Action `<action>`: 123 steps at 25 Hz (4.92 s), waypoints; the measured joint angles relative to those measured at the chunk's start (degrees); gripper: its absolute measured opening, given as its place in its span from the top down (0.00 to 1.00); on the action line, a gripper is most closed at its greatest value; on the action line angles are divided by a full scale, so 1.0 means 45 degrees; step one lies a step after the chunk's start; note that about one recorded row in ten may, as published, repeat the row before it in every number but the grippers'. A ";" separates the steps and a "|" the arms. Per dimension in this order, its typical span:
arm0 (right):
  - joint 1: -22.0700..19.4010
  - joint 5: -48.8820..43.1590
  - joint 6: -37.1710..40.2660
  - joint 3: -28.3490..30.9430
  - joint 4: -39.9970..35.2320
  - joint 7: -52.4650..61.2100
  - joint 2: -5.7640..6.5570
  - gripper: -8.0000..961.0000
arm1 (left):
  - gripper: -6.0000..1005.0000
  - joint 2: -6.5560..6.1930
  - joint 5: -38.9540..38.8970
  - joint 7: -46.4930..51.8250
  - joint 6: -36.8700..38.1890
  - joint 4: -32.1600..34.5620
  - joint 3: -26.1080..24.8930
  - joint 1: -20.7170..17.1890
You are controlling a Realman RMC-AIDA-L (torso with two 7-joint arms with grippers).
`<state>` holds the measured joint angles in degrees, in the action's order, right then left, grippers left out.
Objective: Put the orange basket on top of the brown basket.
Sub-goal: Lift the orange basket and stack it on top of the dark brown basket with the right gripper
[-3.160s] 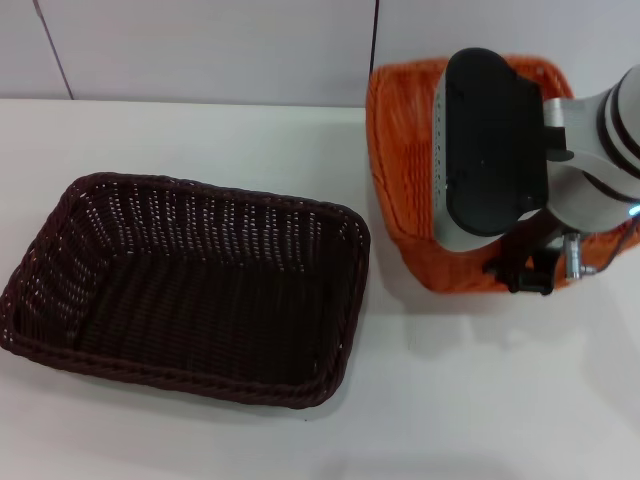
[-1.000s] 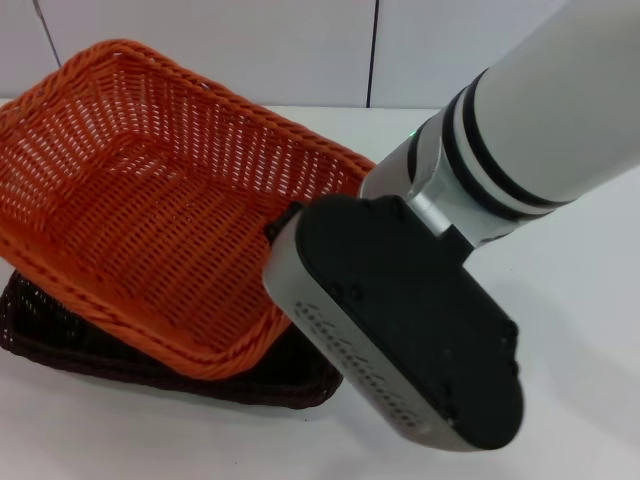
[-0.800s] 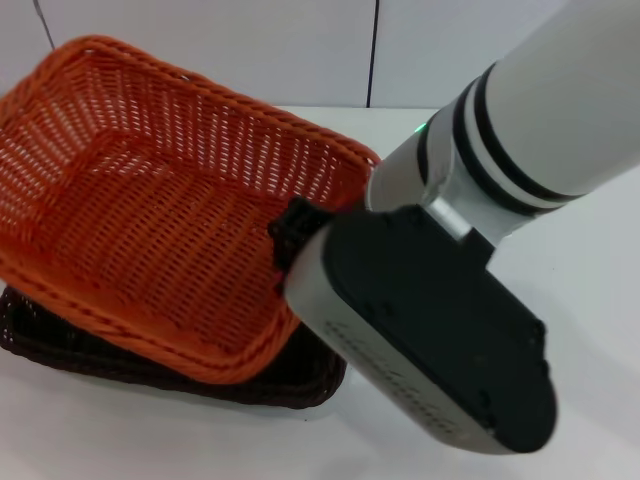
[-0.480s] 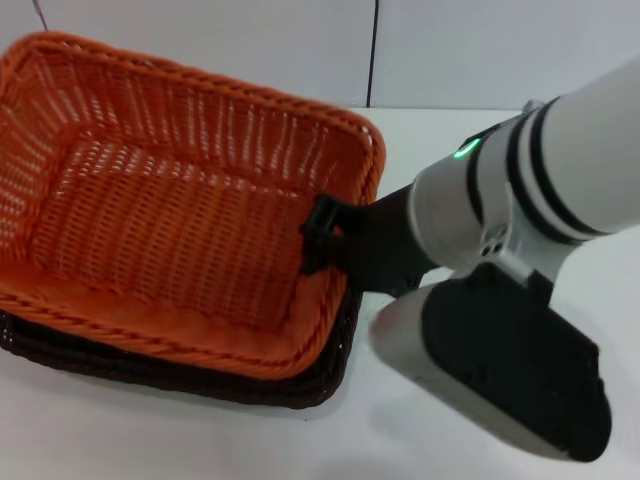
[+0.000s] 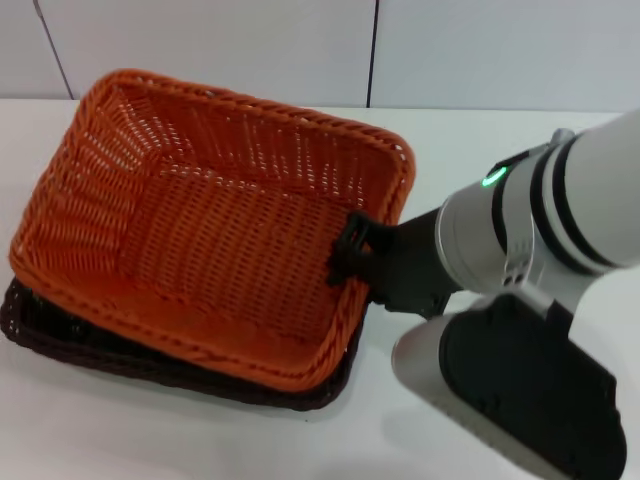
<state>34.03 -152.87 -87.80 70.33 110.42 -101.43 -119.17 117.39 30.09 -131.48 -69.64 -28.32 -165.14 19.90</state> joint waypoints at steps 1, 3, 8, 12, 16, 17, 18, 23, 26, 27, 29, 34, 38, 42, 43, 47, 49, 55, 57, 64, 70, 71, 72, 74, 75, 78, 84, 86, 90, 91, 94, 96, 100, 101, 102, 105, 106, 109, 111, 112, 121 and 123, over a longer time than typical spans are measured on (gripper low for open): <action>0.0000 0.0000 0.0000 0.0000 0.0000 0.0000 0.0000 0.81 | 0.34 -0.0002 0.0000 0.0000 0.0000 0.0002 0.0000 -0.0017; -0.0200 -0.0394 0.0320 -0.0560 0.0334 0.0436 -0.0018 0.80 | 0.34 -0.0005 -0.0005 -0.0001 -0.0042 0.0004 0.0000 -0.0082; 0.0003 -0.1205 0.0801 -0.1534 0.0313 0.1571 -0.0036 0.74 | 0.34 -0.0009 -0.0065 -0.0001 -0.0084 0.0006 0.0000 -0.0175; 0.0142 -0.1589 0.0799 -0.1961 0.0206 0.2092 -0.0037 0.66 | 0.34 -0.0001 -0.0102 -0.0001 -0.0085 0.0005 0.0000 -0.0248; 0.0288 -0.2106 0.0968 -0.2436 0.0198 0.2736 -0.0057 0.64 | 0.34 -0.0001 -0.0122 0.0005 -0.0097 0.0005 0.0000 -0.0315; 0.0280 -0.2230 0.1005 -0.2492 0.0261 0.2856 -0.0056 0.64 | 0.34 -0.0001 -0.0130 0.0011 -0.0105 0.0005 0.0000 -0.0332; 0.0238 -0.2436 0.1120 -0.2491 0.0479 0.3052 -0.0054 0.64 | 0.34 -0.0001 -0.0155 0.0014 -0.0113 0.0015 -0.0001 -0.0371; 0.0169 -0.2412 0.1214 -0.2237 0.0818 0.3260 -0.0053 0.64 | 0.34 -0.0003 -0.0213 0.0023 -0.0128 0.0025 -0.0001 -0.0396; 0.0097 -0.2425 0.1636 -0.2167 0.0843 0.3262 -0.0027 0.63 | 0.34 -0.0004 -0.0280 0.0023 -0.0144 0.0025 0.0000 -0.0389; 0.0076 -0.2435 0.1797 -0.2138 0.0837 0.3269 -0.0027 0.63 | 0.34 -0.0002 -0.0303 0.0022 -0.0149 0.0025 -0.0001 -0.0376; 0.0015 -0.2563 0.2007 -0.2278 0.0633 0.3287 -0.0029 0.63 | 0.34 -0.0005 -0.0305 0.0022 -0.0204 0.0025 0.0000 -0.0338; -0.0276 -0.3150 0.2528 -0.2829 0.0226 0.3524 -0.0032 0.63 | 0.34 -0.0001 -0.0338 0.0023 -0.0395 -0.0001 -0.0001 -0.0297; -0.0298 -0.3195 0.2279 -0.3416 0.0153 0.4578 0.0001 0.63 | 0.34 -0.0007 -0.0341 0.0004 -0.0613 0.0022 -0.0001 -0.0321; -0.0452 -0.3215 0.2319 -0.3450 0.0291 0.4995 -0.0001 0.64 | 0.34 -0.0002 -0.0365 0.0001 -0.0617 0.0028 0.0000 -0.0391; -0.0468 -0.3218 0.2424 -0.3441 0.0364 0.5295 -0.0007 0.64 | 0.34 -0.0008 -0.0366 0.0001 -0.0620 0.0033 0.0000 -0.0413; -0.0222 -0.3227 0.2529 -0.3501 0.0209 0.5884 -0.0023 0.64 | 0.34 -0.0011 -0.0368 -0.0001 -0.0711 0.0043 0.0000 -0.0446; 0.0140 -0.3231 0.2592 -0.3488 -0.0129 0.6308 -0.0018 0.63 | 0.34 -0.0010 -0.0367 -0.0001 -0.0792 0.0045 0.0000 -0.0456; 0.0368 -0.3218 0.4040 -0.3231 -0.1084 0.6279 -0.0004 0.63 | 0.34 0.0006 -0.0360 -0.0001 -0.0873 0.0059 0.0012 -0.0405; 0.0304 -0.3218 0.4553 -0.3229 -0.1311 0.6136 -0.0005 0.63 | 0.34 -0.0001 -0.0358 -0.0001 -0.0920 0.0062 0.0012 -0.0406; 0.0001 -0.3203 0.5506 -0.3441 -0.1611 0.5596 0.0002 0.63 | 0.34 -0.0012 -0.0358 0.0040 -0.1126 0.0064 0.0019 -0.0497; -0.0446 -0.3216 0.5713 -0.4165 -0.1970 0.5466 -0.0011 0.63 | 0.34 0.0013 -0.0360 0.0070 -0.1305 0.0107 0.0004 -0.0573; -0.0484 -0.3220 0.5698 -0.4208 -0.2036 0.5570 -0.0017 0.63 | 0.34 0.0015 -0.0361 0.0078 -0.1349 0.0135 0.0002 -0.0579; -0.0504 -0.3225 0.5701 -0.4251 -0.2092 0.5722 -0.0017 0.63 | 0.34 0.0015 -0.0361 0.0078 -0.1349 0.0135 0.0002 -0.0579; -0.0644 -0.3228 0.5840 -0.4356 -0.2123 0.5827 0.0004 0.63 | 0.34 0.0028 -0.0359 0.0093 -0.1470 0.0165 0.0000 -0.0604; -0.0738 -0.3230 0.5909 -0.4392 -0.2115 0.5825 0.0017 0.63 | 0.34 0.0033 -0.0360 0.0099 -0.1512 0.0171 -0.0001 -0.0620; -0.1098 -0.3235 0.6134 -0.4400 -0.2064 0.5562 0.0023 0.62 | 0.34 0.0041 -0.0360 0.0117 -0.1606 0.0190 -0.0001 -0.0669; -0.1435 -0.3288 0.6335 -0.4714 -0.1694 0.5359 0.0046 0.61 | 0.34 0.0046 -0.0376 0.0134 -0.1654 0.0235 -0.0001 -0.0714; -0.1244 -0.3288 0.6017 -0.4636 -0.1589 0.5594 0.0015 0.61 | 0.34 0.0047 -0.0395 0.0136 -0.1709 0.0281 -0.0001 -0.0726; -0.1109 -0.3287 0.5785 -0.4593 -0.1600 0.5725 0.0012 0.60 | 0.34 0.0037 -0.0438 0.0149 -0.1826 0.0351 -0.0002 -0.0754; -0.1061 -0.3287 0.5774 -0.4534 -0.1610 0.5787 0.0012 0.60 | 0.34 0.0030 -0.0442 0.0153 -0.1845 0.0351 -0.0001 -0.0760; -0.0724 -0.3287 0.5908 -0.4378 -0.1725 0.6252 0.0019 0.59 | 0.34 0.0030 -0.0442 0.0153 -0.1845 0.0351 -0.0001 -0.0760; -0.0628 -0.3284 0.6102 -0.4310 -0.1758 0.6368 0.0031 0.59 | 0.34 0.0024 -0.0446 0.0160 -0.1886 0.0351 -0.0001 -0.0767; -0.0702 -0.3284 0.6625 -0.4266 -0.1780 0.6271 0.0042 0.57 | 0.34 0.0003 -0.0458 0.0259 -0.1925 0.0329 0.0044 -0.0794; -0.0721 -0.3283 0.6744 -0.4244 -0.1798 0.6193 0.0042 0.57 | 0.34 -0.0002 -0.0458 0.0291 -0.1926 0.0324 0.0040 -0.0799; -0.0724 -0.3281 0.6809 -0.4220 -0.1808 0.6138 0.0045 0.56 | 0.34 -0.0007 -0.0458 0.0330 -0.1926 0.0315 0.0029 -0.0806; -0.0724 -0.3273 0.6933 -0.4191 -0.1921 0.6026 0.0042 0.55 | 0.34 -0.0009 -0.0458 0.0340 -0.1943 0.0293 0.0054 -0.0810; -0.0724 -0.3273 0.7008 -0.4202 -0.1977 0.6000 0.0042 0.54 | 0.34 -0.0010 -0.0458 0.0344 -0.1947 0.0293 0.0069 -0.0809; -0.0759 -0.3261 0.7061 -0.4198 -0.1971 0.5974 0.0039 0.53 | 0.34 -0.0012 -0.0454 0.0354 -0.1949 0.0301 0.0087 -0.0810; -0.0807 -0.3253 0.6869 -0.4189 -0.1845 0.5973 0.0041 0.53 | 0.34 -0.0013 -0.0454 0.0370 -0.1949 0.0317 0.0102 -0.0810; -0.0834 -0.3252 0.6781 -0.4182 -0.1758 0.5982 0.0048 0.53 | 0.34 -0.0013 -0.0455 0.0389 -0.1949 0.0314 0.0102 -0.0811; -0.1802 -0.3255 0.5743 -0.3907 -0.0032 0.5920 0.0066 0.53 | 0.34 -0.0020 -0.0406 0.0465 -0.1858 0.0363 0.0092 -0.0830; -0.2077 -0.3256 0.5329 -0.3853 0.0596 0.5922 0.0054 0.53 | 0.34 -0.0020 -0.0383 0.0467 -0.1788 0.0423 0.0095 -0.0829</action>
<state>24.69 -167.52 -63.82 52.99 113.10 -74.78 -118.92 117.30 28.37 -129.38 -77.69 -26.42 -164.71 16.17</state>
